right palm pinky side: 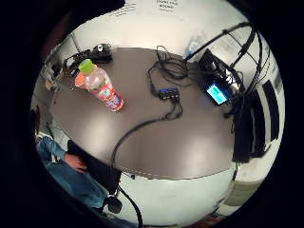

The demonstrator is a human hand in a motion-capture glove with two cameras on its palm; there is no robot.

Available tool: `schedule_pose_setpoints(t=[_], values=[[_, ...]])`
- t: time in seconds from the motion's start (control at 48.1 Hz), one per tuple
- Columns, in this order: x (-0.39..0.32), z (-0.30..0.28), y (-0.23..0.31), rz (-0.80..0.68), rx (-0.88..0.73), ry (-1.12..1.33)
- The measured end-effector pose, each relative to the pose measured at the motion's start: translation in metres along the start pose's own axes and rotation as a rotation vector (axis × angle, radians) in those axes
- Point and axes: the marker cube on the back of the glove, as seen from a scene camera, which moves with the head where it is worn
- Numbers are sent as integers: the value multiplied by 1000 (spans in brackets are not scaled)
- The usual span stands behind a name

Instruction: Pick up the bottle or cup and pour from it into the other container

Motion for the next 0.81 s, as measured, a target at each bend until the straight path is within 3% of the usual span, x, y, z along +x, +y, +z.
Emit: schedule_pose_setpoints(t=[0.498, 0.81], values=[[70, 36, -8, 137, 86, -427], [86, 87, -18, 148, 0, -534]])
